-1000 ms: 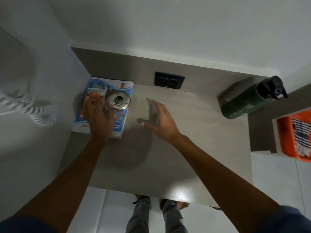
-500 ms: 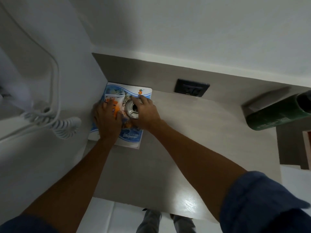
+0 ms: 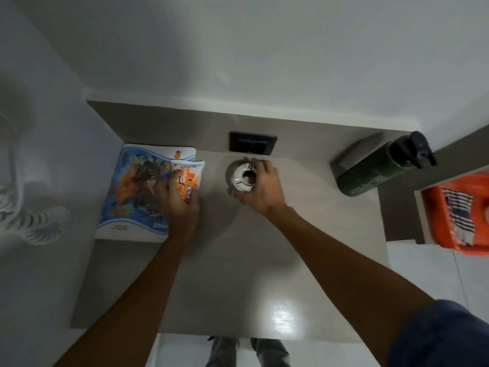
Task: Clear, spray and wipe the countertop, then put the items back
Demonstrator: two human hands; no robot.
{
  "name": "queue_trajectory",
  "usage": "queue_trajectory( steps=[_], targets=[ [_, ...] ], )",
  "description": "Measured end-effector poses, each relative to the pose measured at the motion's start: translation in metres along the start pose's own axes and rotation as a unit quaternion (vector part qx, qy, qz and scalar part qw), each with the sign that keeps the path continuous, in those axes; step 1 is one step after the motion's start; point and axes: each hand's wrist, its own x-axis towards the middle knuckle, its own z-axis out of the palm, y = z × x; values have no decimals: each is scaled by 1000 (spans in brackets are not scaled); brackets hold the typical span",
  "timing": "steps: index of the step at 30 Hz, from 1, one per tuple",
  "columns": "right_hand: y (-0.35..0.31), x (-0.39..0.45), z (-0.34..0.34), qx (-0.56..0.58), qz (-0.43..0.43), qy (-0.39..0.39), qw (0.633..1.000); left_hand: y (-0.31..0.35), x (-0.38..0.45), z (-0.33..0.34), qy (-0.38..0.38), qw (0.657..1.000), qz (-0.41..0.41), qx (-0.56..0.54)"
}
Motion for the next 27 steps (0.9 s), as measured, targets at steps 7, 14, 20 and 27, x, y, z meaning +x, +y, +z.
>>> queue_trajectory(
  steps=[7,14,20,27],
  targets=[
    [55,1,-39,-29,47,38,998,51,-19,41,-29,991,41,121],
    [69,11,-32,-32,45,38,998,54,-7,73,-61,985,30,160],
    [75,6,-27,7,47,43,998,48,-8,74,-44,963,58,259],
    [66,-16,-75,48,-34,89,994,79,-17,42,-27,938,175,299]
  ],
)
